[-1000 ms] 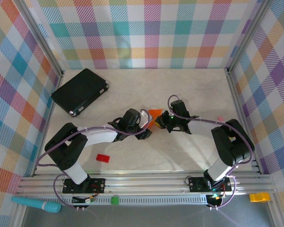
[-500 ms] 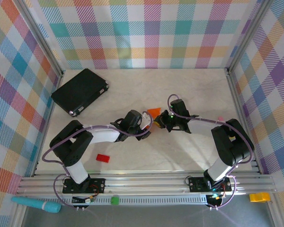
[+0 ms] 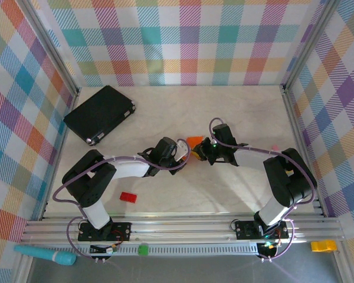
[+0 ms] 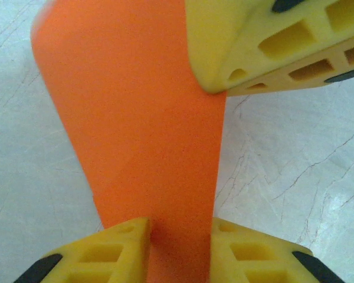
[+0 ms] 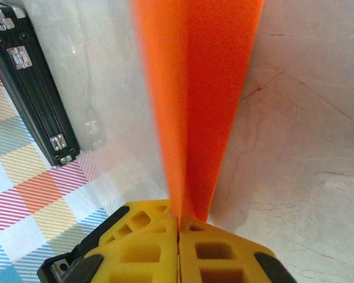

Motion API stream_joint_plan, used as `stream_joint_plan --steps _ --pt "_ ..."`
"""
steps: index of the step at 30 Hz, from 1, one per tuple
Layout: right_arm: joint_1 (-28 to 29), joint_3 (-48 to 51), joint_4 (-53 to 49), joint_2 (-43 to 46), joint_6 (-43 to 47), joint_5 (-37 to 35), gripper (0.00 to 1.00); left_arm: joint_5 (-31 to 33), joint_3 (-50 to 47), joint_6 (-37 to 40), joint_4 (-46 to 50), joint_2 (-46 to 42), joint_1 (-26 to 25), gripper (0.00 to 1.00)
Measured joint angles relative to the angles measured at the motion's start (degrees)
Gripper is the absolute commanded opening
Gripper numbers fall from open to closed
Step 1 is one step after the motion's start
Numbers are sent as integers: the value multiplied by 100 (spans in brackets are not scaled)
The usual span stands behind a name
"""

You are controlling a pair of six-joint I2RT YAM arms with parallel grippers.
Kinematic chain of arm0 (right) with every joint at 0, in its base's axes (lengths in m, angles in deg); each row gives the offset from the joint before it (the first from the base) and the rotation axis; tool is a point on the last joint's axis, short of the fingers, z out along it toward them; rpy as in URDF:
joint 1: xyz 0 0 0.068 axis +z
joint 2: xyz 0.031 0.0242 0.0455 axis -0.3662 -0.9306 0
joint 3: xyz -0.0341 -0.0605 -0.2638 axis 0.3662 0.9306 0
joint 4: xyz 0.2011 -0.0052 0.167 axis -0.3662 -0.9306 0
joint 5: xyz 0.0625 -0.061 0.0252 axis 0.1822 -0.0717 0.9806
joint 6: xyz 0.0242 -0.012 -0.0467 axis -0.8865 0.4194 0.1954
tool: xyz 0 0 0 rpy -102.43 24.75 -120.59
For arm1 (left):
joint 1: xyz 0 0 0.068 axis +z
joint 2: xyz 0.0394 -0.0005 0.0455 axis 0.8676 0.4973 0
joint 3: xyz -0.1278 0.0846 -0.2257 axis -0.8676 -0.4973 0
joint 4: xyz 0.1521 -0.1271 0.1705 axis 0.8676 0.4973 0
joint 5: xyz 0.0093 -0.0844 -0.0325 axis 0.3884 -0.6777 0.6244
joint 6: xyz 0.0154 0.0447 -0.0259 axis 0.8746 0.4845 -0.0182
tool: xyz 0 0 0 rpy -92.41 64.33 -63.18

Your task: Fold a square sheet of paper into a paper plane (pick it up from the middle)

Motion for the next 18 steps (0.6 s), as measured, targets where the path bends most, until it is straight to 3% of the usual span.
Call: stream_joint_plan --steps 2,8,18 --pt "-7 7 -57 11 -11 -24 33 46 -2 -17 -28 0 0 24" --pt "-160 103 -428 492 83 -304 51 63 -28 -87 -188 0 0 19" --pt "-568 415 -1040 1342 466 -931 69 -151 -103 -501 -295 0 0 9"
